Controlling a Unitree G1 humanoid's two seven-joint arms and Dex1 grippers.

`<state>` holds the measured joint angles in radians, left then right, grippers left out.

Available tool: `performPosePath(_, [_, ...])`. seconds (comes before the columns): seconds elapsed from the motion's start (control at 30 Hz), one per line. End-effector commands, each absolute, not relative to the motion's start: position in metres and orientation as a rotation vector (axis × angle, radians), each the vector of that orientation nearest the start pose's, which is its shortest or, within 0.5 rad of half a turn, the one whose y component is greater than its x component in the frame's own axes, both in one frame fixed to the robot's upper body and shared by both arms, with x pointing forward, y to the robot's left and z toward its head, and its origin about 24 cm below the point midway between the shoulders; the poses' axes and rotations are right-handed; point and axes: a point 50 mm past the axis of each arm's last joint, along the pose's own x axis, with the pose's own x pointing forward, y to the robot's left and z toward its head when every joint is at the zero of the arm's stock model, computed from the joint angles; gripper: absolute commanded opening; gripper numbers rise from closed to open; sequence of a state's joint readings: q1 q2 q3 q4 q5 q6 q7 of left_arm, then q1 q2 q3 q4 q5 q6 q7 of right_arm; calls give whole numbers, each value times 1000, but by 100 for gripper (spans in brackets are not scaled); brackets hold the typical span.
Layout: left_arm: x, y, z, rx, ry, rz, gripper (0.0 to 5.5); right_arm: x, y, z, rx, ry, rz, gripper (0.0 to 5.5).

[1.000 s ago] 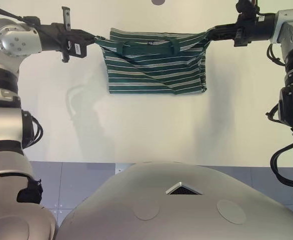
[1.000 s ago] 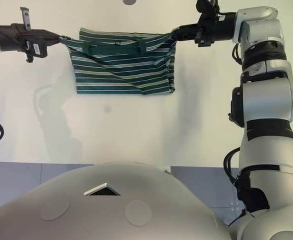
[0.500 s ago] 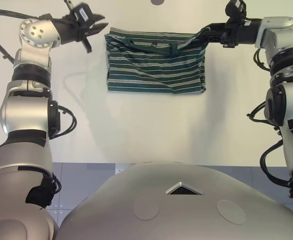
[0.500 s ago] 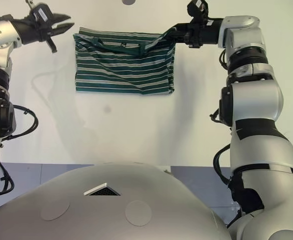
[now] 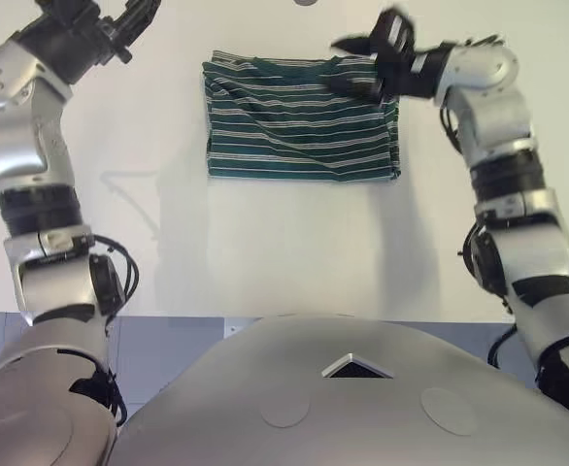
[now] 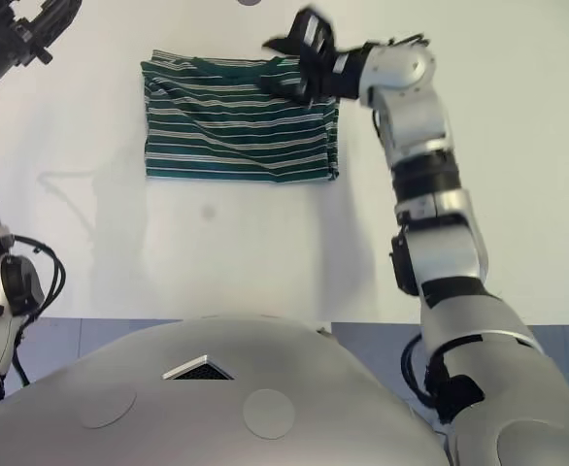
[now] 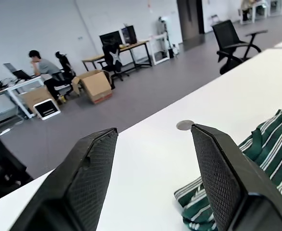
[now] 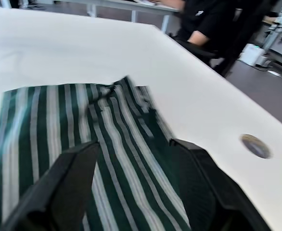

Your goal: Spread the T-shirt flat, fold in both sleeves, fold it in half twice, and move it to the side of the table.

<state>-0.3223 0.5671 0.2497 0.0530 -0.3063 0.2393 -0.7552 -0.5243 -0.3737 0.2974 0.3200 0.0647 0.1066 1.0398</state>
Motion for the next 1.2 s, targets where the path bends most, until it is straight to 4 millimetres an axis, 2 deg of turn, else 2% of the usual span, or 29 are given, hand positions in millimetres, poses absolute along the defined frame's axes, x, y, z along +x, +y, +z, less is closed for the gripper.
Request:
performPosePath(0.03, [253,254,157,215,-41,-423,279,266,-106,57,-652,304,1294,275])
performPosePath(0.13, [237,242,151,222,-7,-375,279,242,-107,41,-788,373,1273,275])
performPosePath(0.2, [229,234,146,223,16,-356,279,234,-114,40,-848,424,1276,275])
performPosePath(0.23, [226,230,143,219,27,-354,279,229,-123,42,-832,480,1290,275])
performPosePath(0.3, [220,225,137,205,44,-340,279,228,-153,45,-875,599,1312,275])
performPosePath(0.37, [218,225,134,207,51,-315,279,244,-193,47,-1021,683,1236,275])
performPosePath(0.47, [222,219,143,233,3,-310,279,271,-235,41,-1202,729,1048,275])
performPosePath(0.53, [221,213,149,220,-34,-312,279,292,-256,40,-1255,708,887,275])
performPosePath(0.6, [218,213,149,209,-30,-317,279,316,-263,52,-1260,593,729,275])
performPosePath(0.7, [217,215,151,251,-10,-367,279,341,-243,77,-1093,420,616,275])
performPosePath(0.77, [215,211,150,292,8,-408,279,351,-213,83,-963,322,629,275])
performPosePath(0.83, [215,205,150,312,14,-441,279,359,-187,70,-874,309,642,275])
performPosePath(0.87, [217,201,150,317,12,-459,279,360,-177,57,-838,343,642,275])
performPosePath(0.93, [218,198,152,326,14,-481,279,347,-147,21,-787,465,771,275])
performPosePath(1.0, [217,196,150,338,30,-490,279,330,-122,0,-751,517,928,275])
performPosePath(1.1, [210,196,143,373,72,-490,279,309,-95,3,-687,480,1133,275])
performPosePath(1.2, [196,184,130,453,114,-550,279,303,-71,22,-682,371,1133,275])
